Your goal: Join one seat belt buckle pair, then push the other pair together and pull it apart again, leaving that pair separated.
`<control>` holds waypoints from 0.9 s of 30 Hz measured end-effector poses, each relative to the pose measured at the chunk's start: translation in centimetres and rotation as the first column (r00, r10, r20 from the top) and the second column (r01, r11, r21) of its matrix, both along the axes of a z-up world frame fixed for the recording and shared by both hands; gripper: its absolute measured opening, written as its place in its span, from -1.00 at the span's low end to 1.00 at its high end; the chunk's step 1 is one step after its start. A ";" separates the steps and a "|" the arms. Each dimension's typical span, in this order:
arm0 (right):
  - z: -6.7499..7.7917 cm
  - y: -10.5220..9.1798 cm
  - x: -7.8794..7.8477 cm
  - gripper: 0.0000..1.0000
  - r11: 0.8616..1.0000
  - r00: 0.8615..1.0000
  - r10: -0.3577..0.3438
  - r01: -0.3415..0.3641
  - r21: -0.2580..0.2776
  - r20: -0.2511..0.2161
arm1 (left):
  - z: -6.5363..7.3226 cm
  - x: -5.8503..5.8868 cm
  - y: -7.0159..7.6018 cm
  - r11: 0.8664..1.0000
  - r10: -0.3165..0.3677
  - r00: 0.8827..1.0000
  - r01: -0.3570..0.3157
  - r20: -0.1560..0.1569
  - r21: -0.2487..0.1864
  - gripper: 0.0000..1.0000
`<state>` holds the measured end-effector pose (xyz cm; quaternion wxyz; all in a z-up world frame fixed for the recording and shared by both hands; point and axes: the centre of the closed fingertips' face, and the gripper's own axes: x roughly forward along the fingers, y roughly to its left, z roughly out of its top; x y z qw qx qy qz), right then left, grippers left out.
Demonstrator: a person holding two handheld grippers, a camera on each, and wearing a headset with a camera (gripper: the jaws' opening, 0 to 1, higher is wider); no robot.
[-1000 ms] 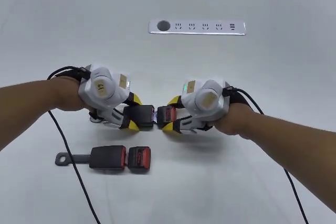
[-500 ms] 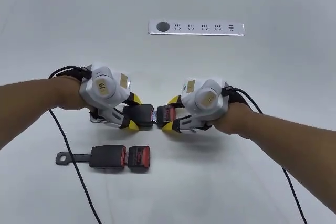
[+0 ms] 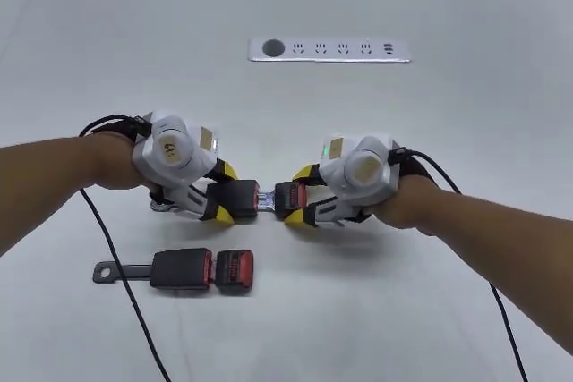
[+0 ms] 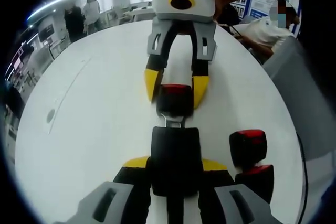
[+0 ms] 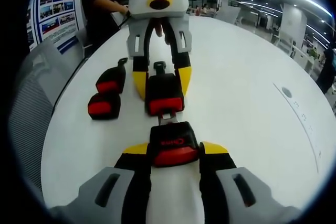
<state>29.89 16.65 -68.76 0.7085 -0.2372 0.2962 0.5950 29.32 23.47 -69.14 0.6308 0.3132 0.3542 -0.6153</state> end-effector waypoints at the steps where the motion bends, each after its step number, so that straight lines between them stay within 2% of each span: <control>1: 0.1 -0.2 0.1 -0.31 1.000 1.000 -0.001 0.001 0.001 0.000 | 0.0 0.0 0.0 1.000 0.002 1.000 -0.002 0.000 -0.001 -0.30; 8: -0.1 -2.3 -0.1 -0.31 1.000 1.000 -0.005 0.005 -0.020 -0.002 | 0.1 0.0 0.0 1.000 0.006 1.000 -0.006 -0.003 0.003 -0.30; 15: -0.7 -3.9 0.1 -0.31 1.000 1.000 -0.021 0.021 -0.018 -0.006 | 0.1 0.2 0.0 1.000 0.009 1.000 -0.009 -0.006 0.001 -0.30; 21: -0.3 -5.6 -0.1 -0.31 0.999 1.000 -0.028 0.027 -0.023 -0.006 | 0.1 0.1 0.0 1.000 0.008 1.000 -0.008 -0.007 0.000 -0.29; 27: -1.0 -7.3 -0.2 -0.31 0.999 0.999 -0.040 0.039 -0.037 -0.012 | 0.1 0.1 -0.1 1.000 0.007 1.000 -0.007 -0.008 -0.003 -0.29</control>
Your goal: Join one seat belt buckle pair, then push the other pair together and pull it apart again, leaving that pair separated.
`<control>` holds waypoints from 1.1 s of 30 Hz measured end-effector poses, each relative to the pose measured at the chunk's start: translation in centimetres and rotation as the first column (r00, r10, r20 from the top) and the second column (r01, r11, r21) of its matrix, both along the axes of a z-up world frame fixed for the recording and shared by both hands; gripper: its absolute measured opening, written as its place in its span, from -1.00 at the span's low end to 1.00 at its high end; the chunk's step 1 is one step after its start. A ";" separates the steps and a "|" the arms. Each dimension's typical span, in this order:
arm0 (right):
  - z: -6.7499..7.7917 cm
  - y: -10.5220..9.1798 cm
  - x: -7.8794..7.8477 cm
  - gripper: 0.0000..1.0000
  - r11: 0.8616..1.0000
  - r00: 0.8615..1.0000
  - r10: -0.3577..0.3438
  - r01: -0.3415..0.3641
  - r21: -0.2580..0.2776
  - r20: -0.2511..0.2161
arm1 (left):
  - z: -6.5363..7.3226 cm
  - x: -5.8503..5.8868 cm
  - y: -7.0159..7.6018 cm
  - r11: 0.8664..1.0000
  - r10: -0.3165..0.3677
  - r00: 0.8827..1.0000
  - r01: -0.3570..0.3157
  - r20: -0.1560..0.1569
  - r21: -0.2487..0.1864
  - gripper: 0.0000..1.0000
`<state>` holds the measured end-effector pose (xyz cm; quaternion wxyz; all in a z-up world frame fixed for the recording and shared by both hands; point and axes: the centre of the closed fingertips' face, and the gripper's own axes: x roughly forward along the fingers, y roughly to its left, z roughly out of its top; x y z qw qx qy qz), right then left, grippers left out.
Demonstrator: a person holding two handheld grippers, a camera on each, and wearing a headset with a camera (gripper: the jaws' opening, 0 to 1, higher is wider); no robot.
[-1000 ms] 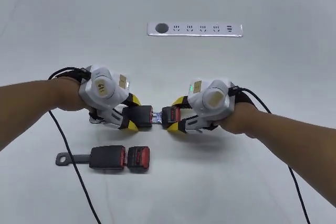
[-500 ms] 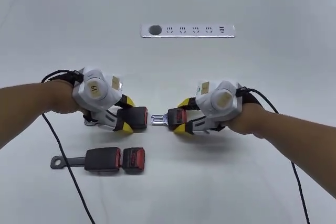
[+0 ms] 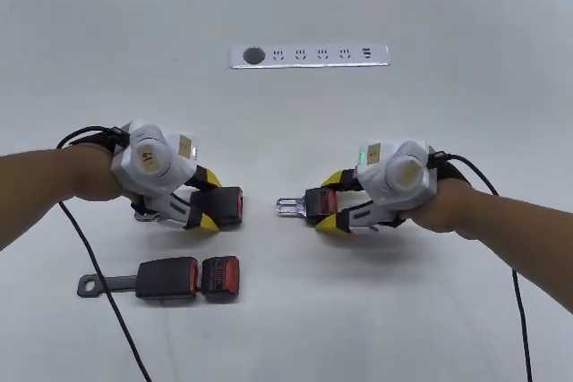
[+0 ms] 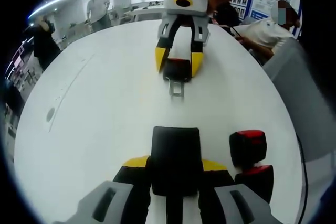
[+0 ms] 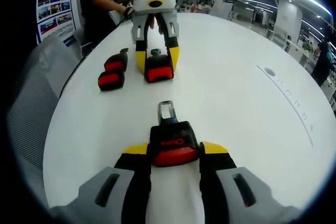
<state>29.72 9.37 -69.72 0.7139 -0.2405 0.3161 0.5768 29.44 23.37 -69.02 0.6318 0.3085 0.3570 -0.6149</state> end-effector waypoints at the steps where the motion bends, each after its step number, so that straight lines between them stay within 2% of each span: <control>1: 0.0 -0.3 0.2 -0.31 1.000 1.000 0.002 -0.002 0.003 0.004 | 0.0 0.0 0.0 1.000 -0.001 1.000 0.001 0.000 0.000 -0.29; 10: -1.6 -1.9 0.6 -0.30 0.999 1.000 -0.028 0.028 -0.016 0.011 | 0.1 0.0 0.0 1.000 -0.008 1.000 0.008 -0.002 -0.001 -0.29; 14: -1.8 -2.9 0.7 -0.30 0.999 0.999 -0.037 0.037 -0.015 0.011 | 0.1 -0.1 -0.1 1.000 -0.008 1.000 0.008 -0.002 -0.003 -0.29; 19: -0.9 -4.0 0.2 -0.30 0.999 0.999 -0.049 0.049 -0.014 0.010 | 0.2 -0.1 0.0 1.000 -0.010 1.000 0.010 0.001 -0.004 -0.29; 25: -0.7 -5.1 0.6 -0.29 0.998 0.998 -0.060 0.060 -0.014 0.014 | 0.2 -0.1 0.1 1.000 -0.008 1.000 0.008 -0.001 -0.004 -0.29; 30: -0.5 -5.2 0.2 -0.29 0.998 0.998 -0.058 0.058 -0.022 0.019 | 0.1 0.0 0.2 1.000 0.003 1.000 -0.003 -0.006 -0.003 -0.28; 33: -0.2 -5.3 -0.2 -0.29 0.998 0.998 -0.063 0.064 -0.030 0.022 | 0.2 0.0 0.0 0.999 0.038 0.999 -0.038 -0.030 -0.001 -0.27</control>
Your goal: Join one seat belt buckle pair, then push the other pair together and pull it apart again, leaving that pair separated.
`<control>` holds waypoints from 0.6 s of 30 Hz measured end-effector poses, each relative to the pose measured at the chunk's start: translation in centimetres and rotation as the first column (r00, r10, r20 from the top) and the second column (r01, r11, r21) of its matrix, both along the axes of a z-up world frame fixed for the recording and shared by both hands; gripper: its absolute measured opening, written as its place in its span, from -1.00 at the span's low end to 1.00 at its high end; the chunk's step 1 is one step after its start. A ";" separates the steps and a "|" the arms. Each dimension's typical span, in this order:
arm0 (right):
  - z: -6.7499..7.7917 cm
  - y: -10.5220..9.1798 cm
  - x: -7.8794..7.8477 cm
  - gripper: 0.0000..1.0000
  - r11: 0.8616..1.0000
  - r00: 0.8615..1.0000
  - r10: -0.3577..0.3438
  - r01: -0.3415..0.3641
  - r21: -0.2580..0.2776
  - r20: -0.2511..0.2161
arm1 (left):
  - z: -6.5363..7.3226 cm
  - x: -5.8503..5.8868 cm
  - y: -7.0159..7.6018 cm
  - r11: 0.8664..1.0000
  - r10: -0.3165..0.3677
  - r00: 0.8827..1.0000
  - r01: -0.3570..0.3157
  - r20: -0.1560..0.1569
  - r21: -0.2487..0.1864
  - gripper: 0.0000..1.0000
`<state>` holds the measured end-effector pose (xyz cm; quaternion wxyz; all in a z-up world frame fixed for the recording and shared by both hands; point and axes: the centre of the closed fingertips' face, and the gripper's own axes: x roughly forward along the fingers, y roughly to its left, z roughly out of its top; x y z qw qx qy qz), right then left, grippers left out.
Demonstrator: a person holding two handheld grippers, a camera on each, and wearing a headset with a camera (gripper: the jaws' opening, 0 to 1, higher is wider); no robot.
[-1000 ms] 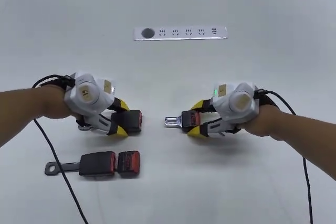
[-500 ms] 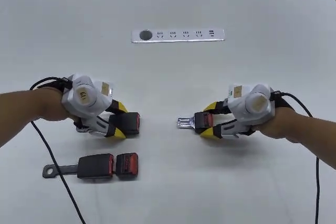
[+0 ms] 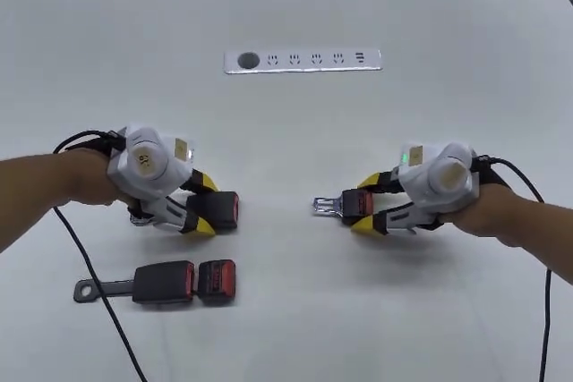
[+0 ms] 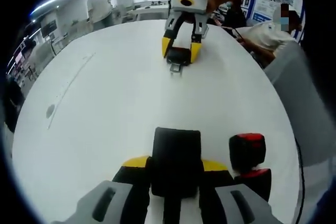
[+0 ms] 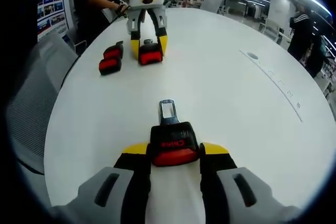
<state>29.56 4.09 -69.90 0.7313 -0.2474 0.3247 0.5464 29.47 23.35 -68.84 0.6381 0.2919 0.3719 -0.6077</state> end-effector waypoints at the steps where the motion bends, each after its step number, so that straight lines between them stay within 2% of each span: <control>1: 0.0 -0.1 -0.1 -0.29 1.000 1.000 0.000 0.001 -0.007 0.008 | 0.2 -0.1 -0.3 0.997 0.075 0.996 -0.075 -0.039 -0.005 -0.26; 2: 0.2 -0.2 -0.1 -0.29 1.000 1.000 -0.001 0.001 -0.020 0.026 | 0.3 -0.1 -0.6 0.992 0.121 0.990 -0.122 -0.071 -0.022 -0.23; 3: 0.2 -0.3 -0.2 -0.29 1.000 0.999 -0.010 0.011 -0.025 0.032 | 0.4 0.4 -0.6 0.986 0.158 0.985 -0.161 -0.066 -0.033 -0.17; 4: 0.2 -0.5 0.1 -0.26 0.997 0.997 -0.071 0.071 -0.012 0.015 | 0.4 0.7 -0.5 0.990 0.136 0.990 -0.137 -0.031 -0.034 -0.02; 5: 0.4 -0.5 0.0 -0.21 0.994 0.994 -0.106 0.106 0.004 -0.001 | 0.4 0.8 -0.2 0.990 0.138 0.990 -0.138 -0.015 -0.032 0.08; 6: 0.6 -0.4 0.1 -0.13 0.993 0.993 -0.116 0.116 0.023 -0.009 | 0.4 0.9 -0.2 0.989 0.145 0.989 -0.145 -0.015 -0.033 0.15; 8: 1.1 -0.8 0.6 0.12 0.986 0.987 -0.159 0.157 0.054 0.020 | 0.9 1.7 -0.1 0.976 0.206 0.979 -0.204 0.012 -0.071 0.23; 9: 1.4 -1.0 0.8 0.21 0.982 0.983 -0.179 0.177 0.060 0.033 | 1.3 1.9 0.0 0.966 0.245 0.969 -0.243 0.011 -0.083 0.27; 10: 1.8 -1.1 1.3 0.28 0.975 0.976 -0.215 0.211 0.075 0.044 | 1.4 2.1 0.2 0.960 0.268 0.963 -0.266 0.012 -0.089 0.34; 11: 2.3 -1.2 1.6 0.31 0.960 0.963 -0.266 0.261 0.104 0.041 | 1.3 2.3 0.3 0.949 0.300 0.954 -0.297 0.015 -0.107 0.40; 12: 2.7 -1.3 1.7 0.33 0.948 0.953 -0.302 0.295 0.121 0.037 | 1.6 2.7 0.5 0.931 0.345 0.938 -0.340 0.014 -0.132 0.46; 13: 3.0 -1.6 2.1 0.35 0.928 0.935 -0.353 0.345 0.141 0.039 | 1.9 2.7 0.7 0.918 0.377 0.926 -0.372 0.011 -0.136 0.51; 14: 3.2 -1.7 2.4 0.38 0.917 0.924 -0.379 0.368 0.155 0.046 | 2.1 2.9 0.9 0.903 0.411 0.912 -0.405 0.011 -0.142 0.56; 15: 3.5 -1.7 2.5 0.43 0.905 0.914 -0.402 0.388 0.172 0.056 | 2.4 3.2 1.1 0.879 0.454 0.891 -0.446 0.012 -0.168 0.64; 17: 3.9 -2.0 2.4 0.48 0.883 0.891 -0.449 0.432 0.183 0.063 | 3.0 2.9 1.5 0.868 0.476 0.879 -0.464 0.030 -0.178 0.74; 18: 4.2 -1.9 2.3 0.51 0.871 0.880 -0.471 0.452 0.191 0.065 | 3.1 2.9 1.8 0.859 0.493 0.869 -0.479 0.039 -0.178 0.79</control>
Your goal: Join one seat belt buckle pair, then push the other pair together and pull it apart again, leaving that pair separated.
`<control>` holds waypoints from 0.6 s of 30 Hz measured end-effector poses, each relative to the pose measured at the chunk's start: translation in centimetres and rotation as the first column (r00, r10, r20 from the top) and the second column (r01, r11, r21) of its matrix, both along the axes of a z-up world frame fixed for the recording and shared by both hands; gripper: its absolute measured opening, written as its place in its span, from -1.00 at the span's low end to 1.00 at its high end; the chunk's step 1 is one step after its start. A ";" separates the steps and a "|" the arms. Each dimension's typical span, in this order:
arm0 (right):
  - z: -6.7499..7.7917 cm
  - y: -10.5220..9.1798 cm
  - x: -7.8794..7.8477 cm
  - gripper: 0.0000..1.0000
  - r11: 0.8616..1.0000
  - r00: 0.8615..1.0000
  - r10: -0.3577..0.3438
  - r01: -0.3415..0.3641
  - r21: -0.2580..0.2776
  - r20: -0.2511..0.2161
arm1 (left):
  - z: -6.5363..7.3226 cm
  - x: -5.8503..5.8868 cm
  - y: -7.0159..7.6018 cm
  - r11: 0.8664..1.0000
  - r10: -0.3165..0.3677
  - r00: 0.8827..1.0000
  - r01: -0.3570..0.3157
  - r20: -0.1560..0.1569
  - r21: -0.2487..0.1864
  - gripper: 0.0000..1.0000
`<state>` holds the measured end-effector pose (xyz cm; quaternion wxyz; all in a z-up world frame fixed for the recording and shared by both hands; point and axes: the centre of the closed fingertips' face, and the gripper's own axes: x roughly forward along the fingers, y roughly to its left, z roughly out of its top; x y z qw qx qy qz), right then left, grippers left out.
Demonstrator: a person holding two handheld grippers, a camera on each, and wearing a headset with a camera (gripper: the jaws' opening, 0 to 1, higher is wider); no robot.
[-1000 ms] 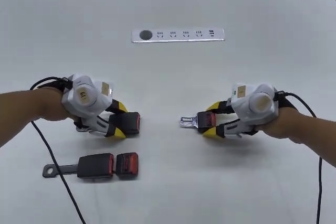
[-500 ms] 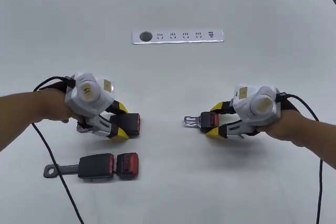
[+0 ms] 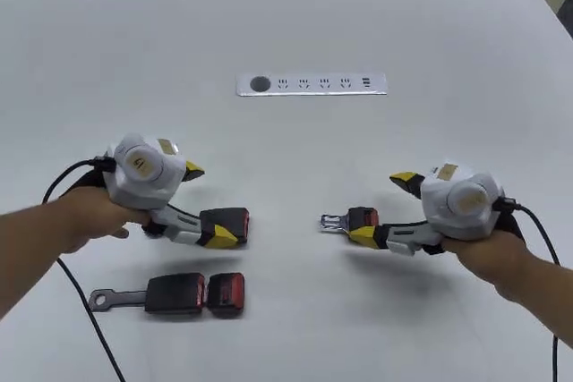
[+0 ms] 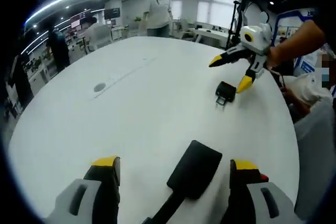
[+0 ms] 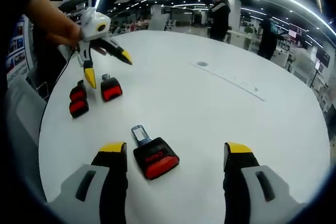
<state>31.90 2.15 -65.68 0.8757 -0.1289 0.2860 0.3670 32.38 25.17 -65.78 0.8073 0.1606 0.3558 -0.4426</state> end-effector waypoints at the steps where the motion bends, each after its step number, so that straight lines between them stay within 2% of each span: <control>1: 0.4 -0.1 0.0 0.53 0.999 1.000 -0.029 0.029 0.014 0.011 | 0.0 0.0 0.5 1.000 0.031 1.000 -0.031 -0.002 -0.005 0.81; 2: 0.7 -0.1 0.2 0.57 0.998 0.998 -0.056 0.055 0.034 0.020 | 0.3 0.0 0.7 0.998 0.060 0.998 -0.060 0.002 -0.019 0.84; 3: 0.8 -0.2 0.1 0.62 0.997 0.998 -0.064 0.063 0.038 0.024 | 0.9 -0.3 0.8 0.996 0.088 0.996 -0.088 0.012 -0.028 0.86; 5: 1.8 0.1 -0.5 0.67 0.996 0.996 -0.080 0.079 0.042 0.034 | 1.5 -0.4 1.5 0.987 0.147 0.989 -0.146 0.012 -0.064 0.90; 6: 1.5 0.0 -0.2 0.67 0.994 0.995 -0.098 0.096 0.050 0.034 | 1.8 -0.5 1.6 0.983 0.165 0.986 -0.163 0.012 -0.080 0.94; 11: 2.5 0.6 -0.9 0.77 0.989 0.990 -0.134 0.129 0.076 0.054 | 2.5 -1.8 2.8 0.981 0.191 0.981 -0.189 0.040 -0.052 0.98; 13: 3.3 1.1 -1.7 0.82 0.987 0.988 -0.141 0.135 0.084 0.066 | 3.0 -2.3 3.2 0.970 0.232 0.972 -0.229 0.030 -0.082 1.00; 16: 4.2 1.5 -2.6 0.86 0.986 0.986 -0.147 0.141 0.086 0.072 | 3.6 -3.1 3.8 0.967 0.244 0.968 -0.240 0.050 -0.089 1.00; 18: 4.7 1.7 -3.3 0.86 0.986 0.985 -0.150 0.144 0.080 0.082 | 3.5 -3.4 4.8 0.961 0.264 0.963 -0.258 0.048 -0.102 1.00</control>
